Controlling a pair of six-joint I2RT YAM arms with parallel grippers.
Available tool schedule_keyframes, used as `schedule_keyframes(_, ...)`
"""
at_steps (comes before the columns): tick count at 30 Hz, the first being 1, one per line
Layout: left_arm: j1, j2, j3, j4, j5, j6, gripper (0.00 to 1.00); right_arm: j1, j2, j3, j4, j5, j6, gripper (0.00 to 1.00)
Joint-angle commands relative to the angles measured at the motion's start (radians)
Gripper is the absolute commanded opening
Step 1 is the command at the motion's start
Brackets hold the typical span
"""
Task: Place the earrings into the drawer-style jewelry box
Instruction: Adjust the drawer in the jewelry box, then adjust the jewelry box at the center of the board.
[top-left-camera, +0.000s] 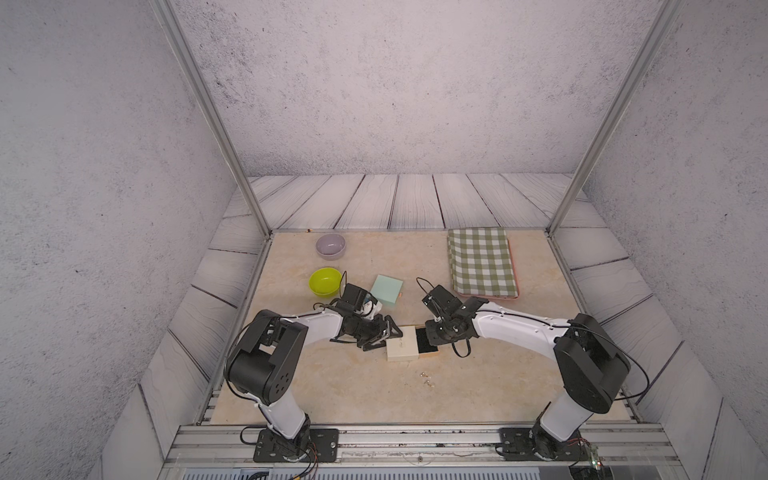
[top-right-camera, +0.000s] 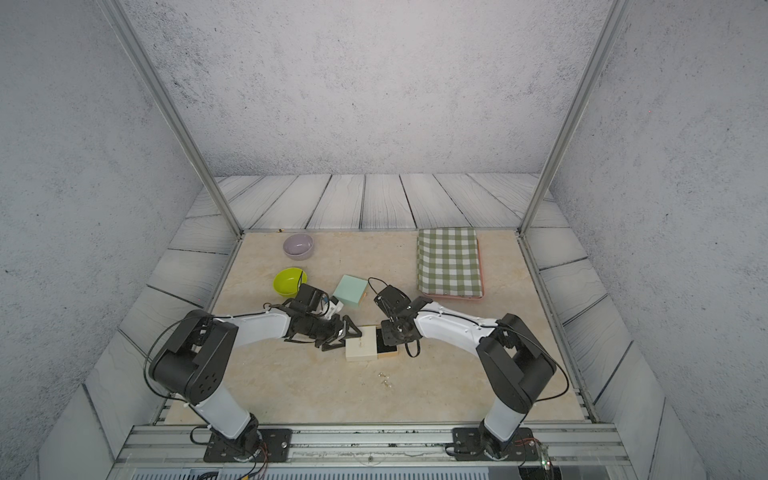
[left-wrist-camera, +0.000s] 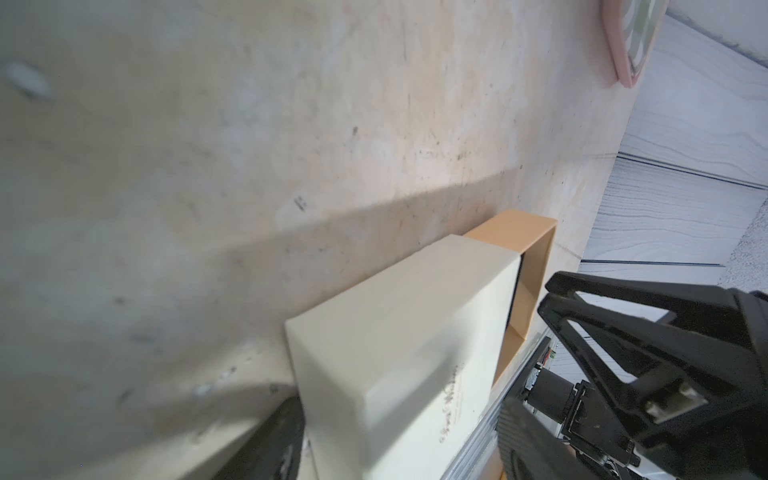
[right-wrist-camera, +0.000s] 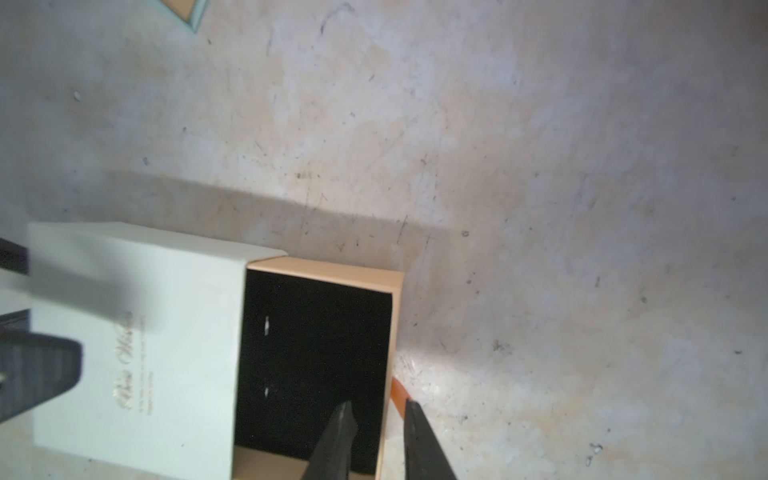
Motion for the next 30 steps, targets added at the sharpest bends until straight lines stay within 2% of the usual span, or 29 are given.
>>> schedule_keyframes(1,0.013,0.005,0.020,-0.090,-0.055,0.057,0.77,0.004,-0.016,0.000,-0.019,0.015,-0.011,0.26)
schedule_keyframes(4,0.010,-0.027,0.053,-0.193,-0.123,0.120,0.77,0.001,-0.008,0.017,-0.030,0.041,-0.074,0.27)
schedule_keyframes(7,-0.013,-0.081,0.094,-0.324,-0.227,0.200,0.77,-0.010,0.000,0.025,-0.028,0.062,-0.155,0.32)
schedule_keyframes(9,-0.027,-0.094,0.100,-0.352,-0.257,0.215,0.77,-0.019,0.019,0.035,-0.035,0.070,-0.184,0.36)
schedule_keyframes(14,-0.034,-0.037,0.059,-0.255,-0.208,0.162,0.75,-0.031,0.084,0.084,-0.021,0.056,-0.210,0.40)
schedule_keyframes(19,-0.035,0.000,0.052,-0.213,-0.189,0.146,0.74,-0.038,0.132,0.128,-0.023,0.069,-0.220,0.40)
schedule_keyframes(30,-0.029,-0.016,0.013,-0.207,-0.197,0.147,0.73,-0.090,0.116,0.076,0.003,0.073,-0.206,0.40)
